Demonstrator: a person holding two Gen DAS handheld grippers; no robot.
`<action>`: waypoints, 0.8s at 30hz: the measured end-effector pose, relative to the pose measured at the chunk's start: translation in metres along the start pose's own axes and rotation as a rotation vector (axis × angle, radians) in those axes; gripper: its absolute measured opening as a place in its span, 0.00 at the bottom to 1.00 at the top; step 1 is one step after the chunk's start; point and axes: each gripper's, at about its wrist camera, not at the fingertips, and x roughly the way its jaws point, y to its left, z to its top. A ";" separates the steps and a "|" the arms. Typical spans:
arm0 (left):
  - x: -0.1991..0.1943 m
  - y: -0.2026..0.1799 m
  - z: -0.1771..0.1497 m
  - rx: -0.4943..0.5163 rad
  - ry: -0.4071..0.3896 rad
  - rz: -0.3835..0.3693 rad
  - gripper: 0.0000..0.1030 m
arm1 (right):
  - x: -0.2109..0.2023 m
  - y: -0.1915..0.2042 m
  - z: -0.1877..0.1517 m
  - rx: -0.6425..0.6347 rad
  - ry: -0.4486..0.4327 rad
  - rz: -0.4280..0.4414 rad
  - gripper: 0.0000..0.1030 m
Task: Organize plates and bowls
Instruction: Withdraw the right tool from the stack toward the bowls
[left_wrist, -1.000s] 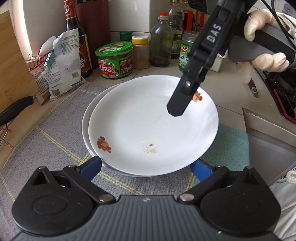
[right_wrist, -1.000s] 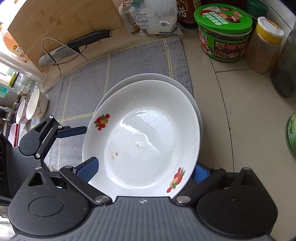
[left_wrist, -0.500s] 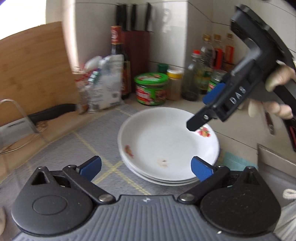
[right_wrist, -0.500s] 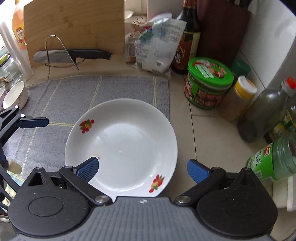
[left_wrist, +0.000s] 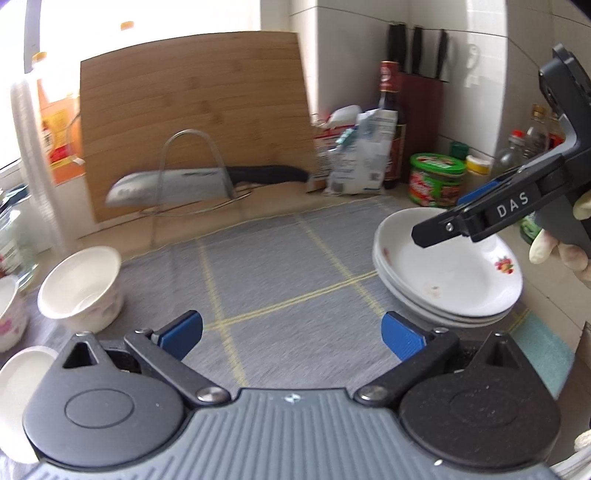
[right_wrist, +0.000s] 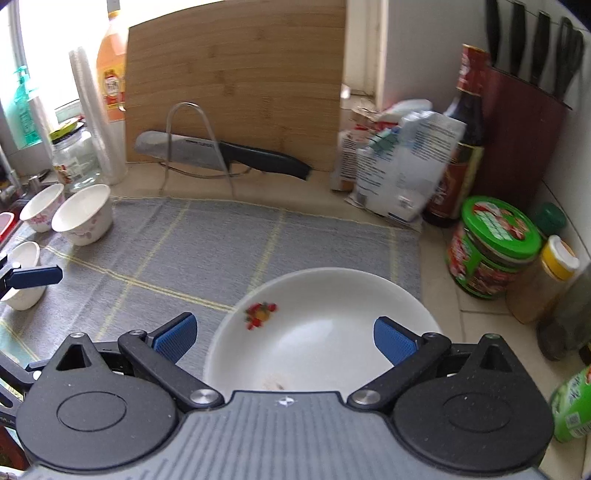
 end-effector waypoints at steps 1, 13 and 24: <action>-0.002 0.005 -0.003 -0.011 0.006 0.003 0.99 | 0.001 0.008 -0.001 -0.009 -0.002 -0.002 1.00; -0.046 0.064 -0.036 0.020 -0.007 -0.103 0.99 | -0.002 0.103 -0.022 -0.015 -0.004 -0.048 1.00; -0.085 0.152 -0.076 0.057 0.021 -0.055 0.99 | 0.013 0.211 -0.023 -0.101 -0.005 0.020 1.00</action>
